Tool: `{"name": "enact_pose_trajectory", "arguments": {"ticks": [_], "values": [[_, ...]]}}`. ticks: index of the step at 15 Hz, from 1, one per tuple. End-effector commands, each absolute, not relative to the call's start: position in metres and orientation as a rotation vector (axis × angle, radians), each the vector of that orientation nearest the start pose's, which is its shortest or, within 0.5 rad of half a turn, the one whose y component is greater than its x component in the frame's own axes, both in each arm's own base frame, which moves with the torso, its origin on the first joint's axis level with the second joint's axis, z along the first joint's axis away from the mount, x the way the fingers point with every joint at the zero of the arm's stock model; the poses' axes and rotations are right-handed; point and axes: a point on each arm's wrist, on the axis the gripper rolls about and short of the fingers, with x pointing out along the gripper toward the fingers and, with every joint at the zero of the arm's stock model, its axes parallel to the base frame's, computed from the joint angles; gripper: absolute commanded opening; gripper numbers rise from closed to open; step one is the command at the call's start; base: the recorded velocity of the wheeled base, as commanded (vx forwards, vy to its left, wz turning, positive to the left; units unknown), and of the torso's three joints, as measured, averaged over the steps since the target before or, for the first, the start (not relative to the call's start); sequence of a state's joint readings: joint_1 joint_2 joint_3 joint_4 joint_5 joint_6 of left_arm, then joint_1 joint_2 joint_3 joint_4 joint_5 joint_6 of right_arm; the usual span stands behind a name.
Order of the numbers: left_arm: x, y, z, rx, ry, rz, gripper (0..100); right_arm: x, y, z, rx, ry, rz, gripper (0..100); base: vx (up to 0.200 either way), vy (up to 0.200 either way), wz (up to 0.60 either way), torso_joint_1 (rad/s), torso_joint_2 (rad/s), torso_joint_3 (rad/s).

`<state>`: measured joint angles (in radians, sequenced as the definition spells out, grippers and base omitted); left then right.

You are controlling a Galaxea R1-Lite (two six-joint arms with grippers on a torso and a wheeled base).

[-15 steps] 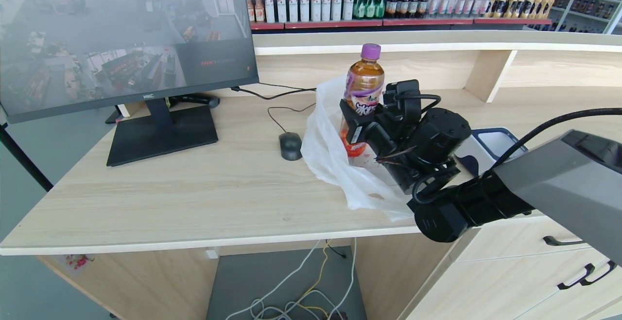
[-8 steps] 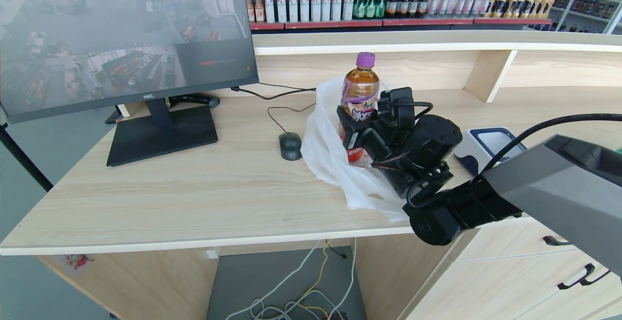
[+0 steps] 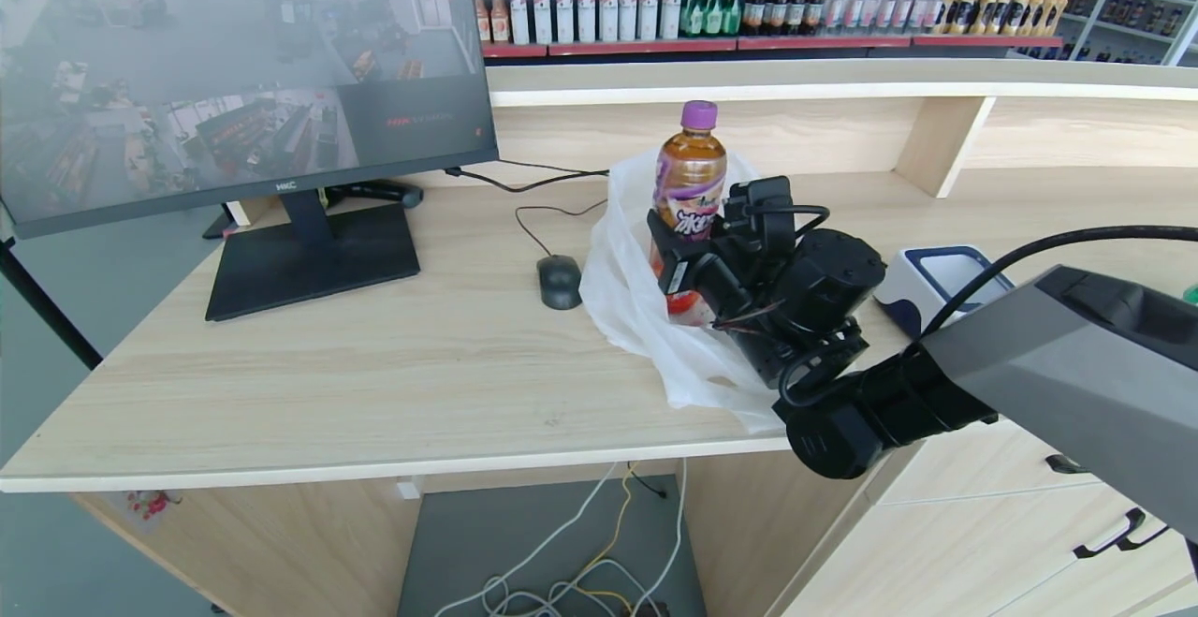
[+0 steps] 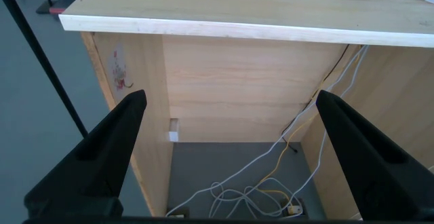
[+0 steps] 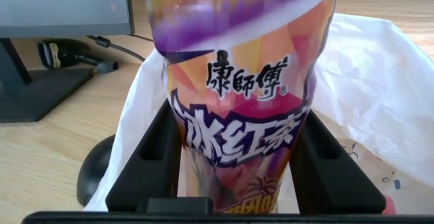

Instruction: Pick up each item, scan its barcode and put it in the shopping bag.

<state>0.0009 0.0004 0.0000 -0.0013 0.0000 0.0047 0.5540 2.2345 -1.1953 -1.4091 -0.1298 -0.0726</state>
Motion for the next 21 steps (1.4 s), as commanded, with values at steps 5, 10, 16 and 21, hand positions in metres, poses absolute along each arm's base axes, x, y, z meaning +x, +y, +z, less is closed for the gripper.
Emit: {"name": "enact_pose_trajectory", "arguments": {"ticks": [5,10,16,21], "values": [[-0.023,0.0,0.076,0.005,-0.002,0.002,100,0.371,0.231,0.153,0.049,-0.35,0.415,0,0.0,0.0,0.0,0.0,0.0,0.0],[-0.023,0.0,0.076,0.005,-0.002,0.002,100,0.372,0.23,0.154,0.05,-0.352,0.411,0,0.0,0.0,0.0,0.0,0.0,0.0],[-0.023,0.0,0.076,0.005,-0.002,0.003,100,0.369,0.228,0.161,0.078,-0.374,0.397,100,0.0,0.0,0.0,0.0,0.0,0.0],[-0.023,0.0,0.076,0.005,-0.002,0.003,100,0.355,0.219,0.166,0.085,-0.385,0.398,100,0.0,0.0,0.0,0.0,0.0,0.0]]}}
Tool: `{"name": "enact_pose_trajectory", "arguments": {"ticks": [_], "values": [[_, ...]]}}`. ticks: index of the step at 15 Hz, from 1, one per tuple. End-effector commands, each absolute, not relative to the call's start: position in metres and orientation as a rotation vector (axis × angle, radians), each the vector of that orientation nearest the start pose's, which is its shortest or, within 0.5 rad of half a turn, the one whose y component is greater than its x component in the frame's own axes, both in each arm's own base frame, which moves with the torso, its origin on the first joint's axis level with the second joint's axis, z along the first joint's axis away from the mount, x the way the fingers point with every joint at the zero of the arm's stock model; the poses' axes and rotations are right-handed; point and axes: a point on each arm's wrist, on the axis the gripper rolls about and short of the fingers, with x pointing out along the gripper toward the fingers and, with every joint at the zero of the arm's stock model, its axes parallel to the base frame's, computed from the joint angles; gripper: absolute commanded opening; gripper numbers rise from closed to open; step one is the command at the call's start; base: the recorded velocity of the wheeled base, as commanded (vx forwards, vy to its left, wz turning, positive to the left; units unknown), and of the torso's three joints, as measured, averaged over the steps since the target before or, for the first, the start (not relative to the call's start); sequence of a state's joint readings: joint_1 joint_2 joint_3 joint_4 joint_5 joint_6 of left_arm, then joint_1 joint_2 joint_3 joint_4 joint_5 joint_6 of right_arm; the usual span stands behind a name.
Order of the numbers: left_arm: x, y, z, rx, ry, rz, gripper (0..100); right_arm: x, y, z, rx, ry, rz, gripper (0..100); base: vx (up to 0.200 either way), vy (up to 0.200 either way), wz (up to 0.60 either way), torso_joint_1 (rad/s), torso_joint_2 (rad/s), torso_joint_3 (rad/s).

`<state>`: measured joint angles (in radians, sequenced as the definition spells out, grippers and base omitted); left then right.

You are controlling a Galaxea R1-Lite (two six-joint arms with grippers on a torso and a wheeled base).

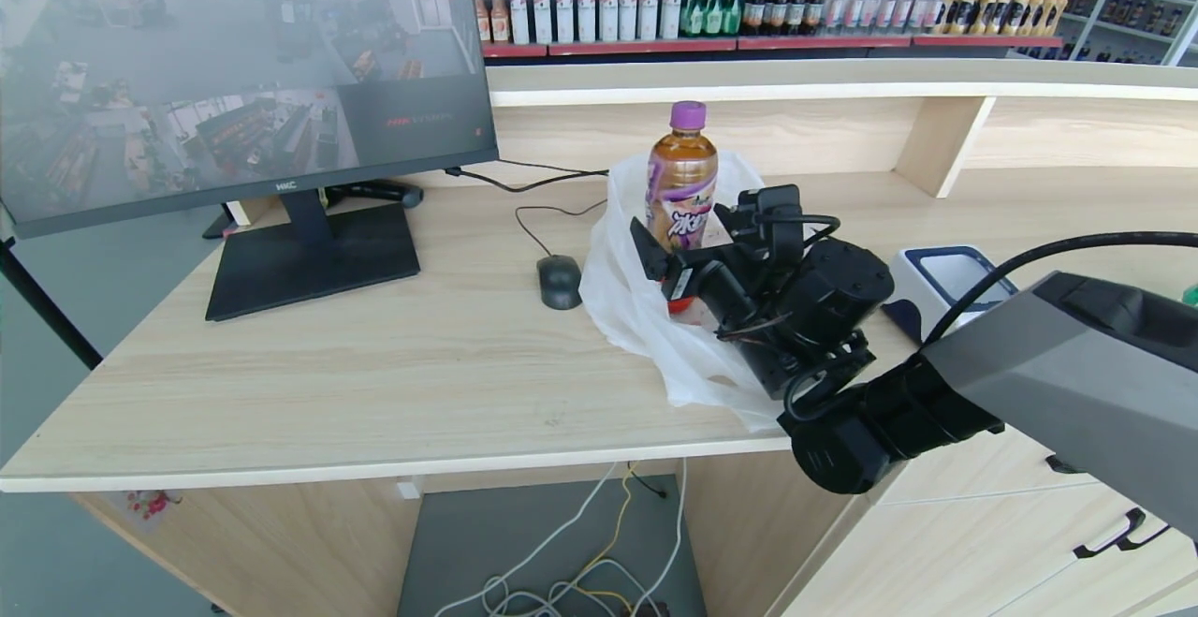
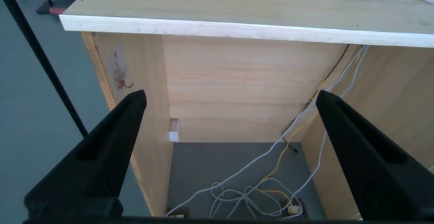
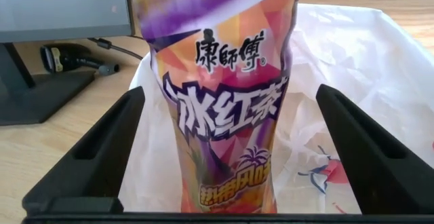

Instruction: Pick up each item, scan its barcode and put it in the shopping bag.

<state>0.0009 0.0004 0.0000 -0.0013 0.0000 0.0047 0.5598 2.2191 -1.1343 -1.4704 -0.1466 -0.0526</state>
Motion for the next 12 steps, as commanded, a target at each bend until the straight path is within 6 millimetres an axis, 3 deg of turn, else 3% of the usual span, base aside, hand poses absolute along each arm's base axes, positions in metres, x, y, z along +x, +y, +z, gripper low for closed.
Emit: {"name": "enact_pose_trajectory", "arguments": {"ticks": [1,7,12], "values": [[-0.023,0.0,0.076,0.005,-0.002,0.002,100,0.353,0.217,0.167,0.084,-0.38,0.399,100,0.0,0.0,0.0,0.0,0.0,0.0],[-0.023,0.0,0.076,0.005,-0.002,0.002,100,0.308,0.192,0.195,0.093,-0.403,0.405,100,0.0,0.0,0.0,0.0,0.0,0.0],[-0.023,0.0,0.076,0.005,-0.002,0.002,100,0.241,0.159,0.21,0.098,-0.403,0.435,100,0.0,0.0,0.0,0.0,0.0,0.0]]}}
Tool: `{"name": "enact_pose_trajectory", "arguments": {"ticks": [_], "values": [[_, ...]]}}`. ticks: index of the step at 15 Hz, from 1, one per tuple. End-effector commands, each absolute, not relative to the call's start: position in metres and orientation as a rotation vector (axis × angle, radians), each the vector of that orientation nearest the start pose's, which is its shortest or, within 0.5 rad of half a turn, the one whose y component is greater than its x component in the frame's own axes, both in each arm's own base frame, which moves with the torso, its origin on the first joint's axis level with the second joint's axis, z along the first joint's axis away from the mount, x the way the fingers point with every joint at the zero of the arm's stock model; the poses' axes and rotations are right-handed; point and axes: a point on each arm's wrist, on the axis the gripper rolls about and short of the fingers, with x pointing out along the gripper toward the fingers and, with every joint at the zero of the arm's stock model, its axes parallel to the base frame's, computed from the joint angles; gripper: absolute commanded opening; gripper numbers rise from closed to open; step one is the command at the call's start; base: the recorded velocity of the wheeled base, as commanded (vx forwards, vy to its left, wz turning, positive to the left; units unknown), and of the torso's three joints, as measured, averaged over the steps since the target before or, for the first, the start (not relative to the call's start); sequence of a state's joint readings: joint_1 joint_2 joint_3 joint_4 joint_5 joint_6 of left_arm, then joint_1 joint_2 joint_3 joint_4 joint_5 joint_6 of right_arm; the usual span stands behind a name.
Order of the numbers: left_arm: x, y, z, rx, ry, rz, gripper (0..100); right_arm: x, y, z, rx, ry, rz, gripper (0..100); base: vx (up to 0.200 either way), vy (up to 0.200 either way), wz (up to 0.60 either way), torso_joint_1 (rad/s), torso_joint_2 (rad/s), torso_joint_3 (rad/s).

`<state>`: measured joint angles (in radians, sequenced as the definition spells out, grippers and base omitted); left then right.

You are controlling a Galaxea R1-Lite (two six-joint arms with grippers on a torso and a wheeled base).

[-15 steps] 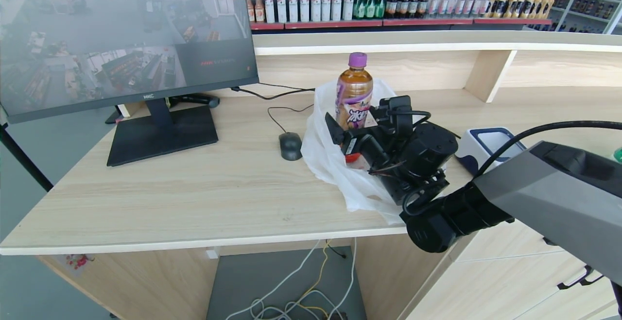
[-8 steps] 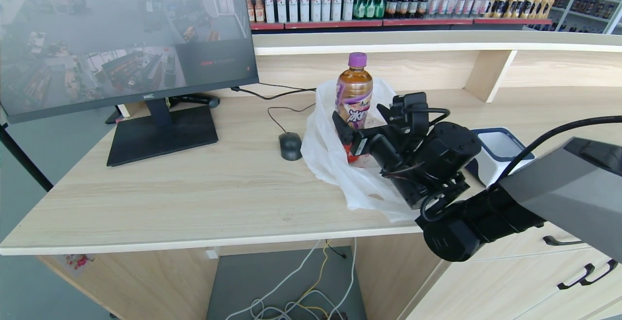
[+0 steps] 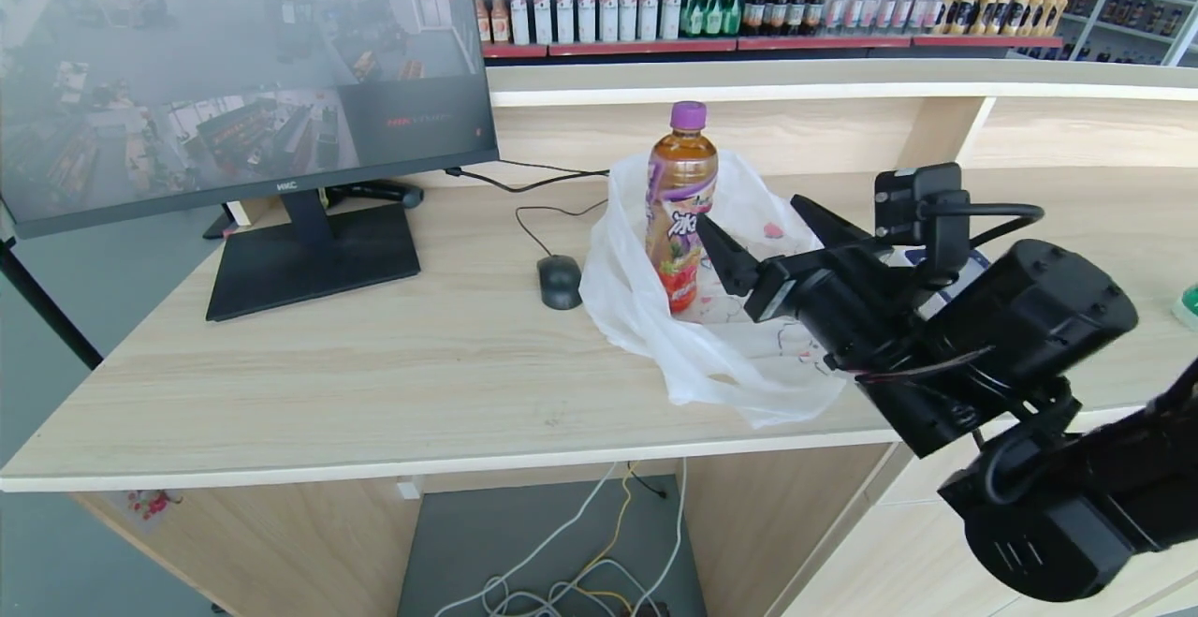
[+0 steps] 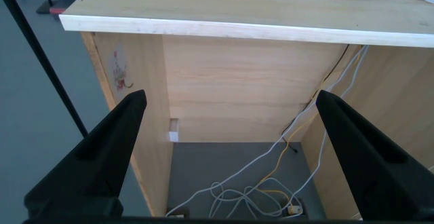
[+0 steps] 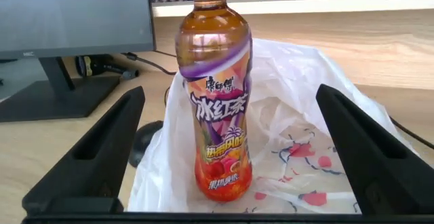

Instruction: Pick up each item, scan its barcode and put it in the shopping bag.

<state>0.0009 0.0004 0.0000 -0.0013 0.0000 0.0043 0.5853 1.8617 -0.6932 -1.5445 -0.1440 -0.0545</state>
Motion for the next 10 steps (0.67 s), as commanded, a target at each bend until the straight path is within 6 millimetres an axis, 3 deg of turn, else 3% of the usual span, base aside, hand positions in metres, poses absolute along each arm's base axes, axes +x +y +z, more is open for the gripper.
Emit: {"name": "enact_pose_trajectory", "arguments": {"ticks": [1,5,10], "values": [[-0.023,0.0,0.076,0.005,-0.002,0.003,100,0.228,0.153,0.211,0.099,-0.401,0.444,100,0.0,0.0,0.0,0.0,0.0,0.0],[-0.023,0.0,0.076,0.005,-0.002,0.002,100,0.169,0.121,0.206,0.099,-0.38,0.477,100,0.0,0.0,0.0,0.0,0.0,0.0],[-0.023,0.0,0.076,0.002,-0.002,0.003,100,0.119,0.084,0.193,0.096,-0.374,0.501,100,0.0,0.0,0.0,0.0,0.0,0.0]]}}
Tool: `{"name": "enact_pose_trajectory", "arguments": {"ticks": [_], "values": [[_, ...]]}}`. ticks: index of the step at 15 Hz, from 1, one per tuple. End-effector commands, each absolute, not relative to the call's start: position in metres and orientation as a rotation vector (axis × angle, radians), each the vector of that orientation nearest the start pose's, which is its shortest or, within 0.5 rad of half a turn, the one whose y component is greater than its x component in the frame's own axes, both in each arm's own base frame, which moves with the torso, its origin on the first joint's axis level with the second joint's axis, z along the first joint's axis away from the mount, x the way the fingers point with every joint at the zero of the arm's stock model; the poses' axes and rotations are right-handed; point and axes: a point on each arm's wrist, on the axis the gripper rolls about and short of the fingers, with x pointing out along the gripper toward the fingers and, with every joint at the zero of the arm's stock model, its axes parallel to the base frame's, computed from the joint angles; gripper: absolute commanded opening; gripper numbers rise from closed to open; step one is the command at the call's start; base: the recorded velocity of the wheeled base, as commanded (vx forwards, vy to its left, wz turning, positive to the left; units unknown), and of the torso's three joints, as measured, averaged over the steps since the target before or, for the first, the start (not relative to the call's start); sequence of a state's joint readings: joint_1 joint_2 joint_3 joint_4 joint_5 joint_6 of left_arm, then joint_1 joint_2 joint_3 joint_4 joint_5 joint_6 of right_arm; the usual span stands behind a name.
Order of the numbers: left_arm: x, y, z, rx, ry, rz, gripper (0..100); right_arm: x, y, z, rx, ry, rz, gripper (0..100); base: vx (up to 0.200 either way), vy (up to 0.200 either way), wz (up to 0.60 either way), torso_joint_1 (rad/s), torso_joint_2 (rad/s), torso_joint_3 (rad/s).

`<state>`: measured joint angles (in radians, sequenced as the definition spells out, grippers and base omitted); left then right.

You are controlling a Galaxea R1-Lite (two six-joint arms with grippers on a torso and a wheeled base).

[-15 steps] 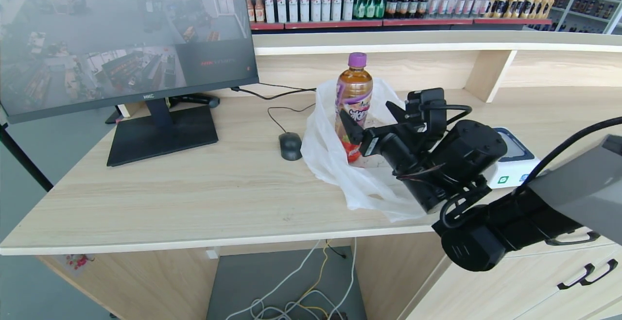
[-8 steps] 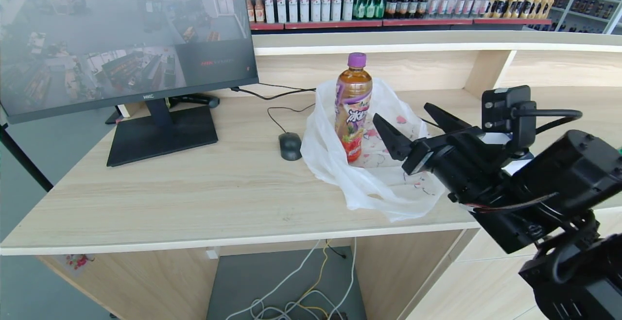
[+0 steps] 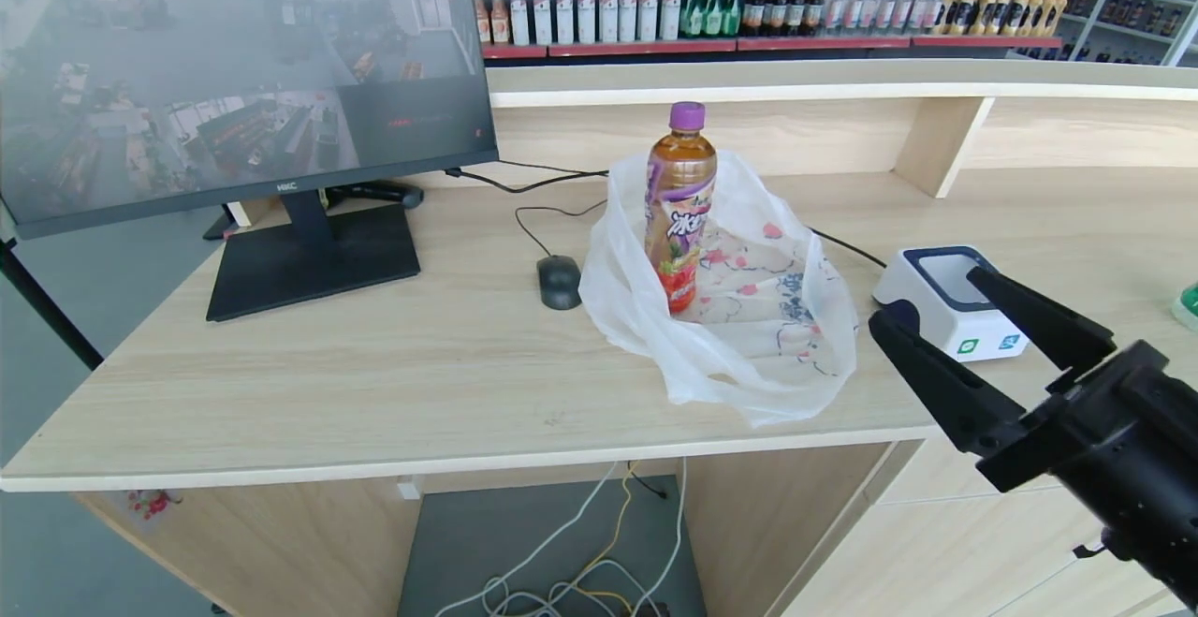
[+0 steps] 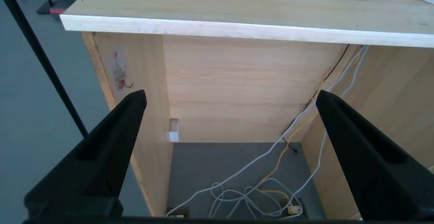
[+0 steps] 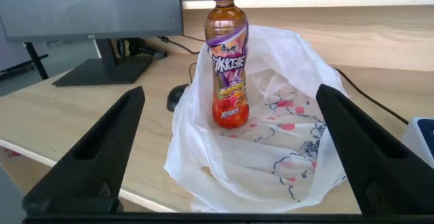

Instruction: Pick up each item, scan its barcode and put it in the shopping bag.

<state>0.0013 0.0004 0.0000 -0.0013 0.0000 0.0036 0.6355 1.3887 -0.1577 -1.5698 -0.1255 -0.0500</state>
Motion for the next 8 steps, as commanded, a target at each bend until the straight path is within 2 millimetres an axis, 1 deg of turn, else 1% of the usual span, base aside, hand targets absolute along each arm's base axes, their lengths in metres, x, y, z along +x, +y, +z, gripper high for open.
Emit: {"name": "enact_pose_trajectory", "arguments": {"ticks": [1,3,6,8], "values": [[-0.0228,0.0,0.0756,0.003,-0.002,0.003,100,0.1145,0.0813,0.1895,0.093,-0.367,0.503,100,0.0,0.0,0.0,0.0,0.0,0.0],[-0.0228,0.0,0.0756,0.002,-0.002,0.003,100,0.11,0.078,0.188,0.095,-0.368,0.503,100,0.0,0.0,0.0,0.0,0.0,0.0],[-0.0228,0.0,0.0756,0.0,-0.002,0.002,100,0.1121,0.0802,0.1845,0.085,-0.347,0.509,100,0.0,0.0,0.0,0.0,0.0,0.0],[-0.0228,0.0,0.0756,0.002,-0.002,0.003,100,0.1132,0.0823,0.1866,0.091,-0.354,0.516,100,0.0,0.0,0.0,0.0,0.0,0.0]]}}
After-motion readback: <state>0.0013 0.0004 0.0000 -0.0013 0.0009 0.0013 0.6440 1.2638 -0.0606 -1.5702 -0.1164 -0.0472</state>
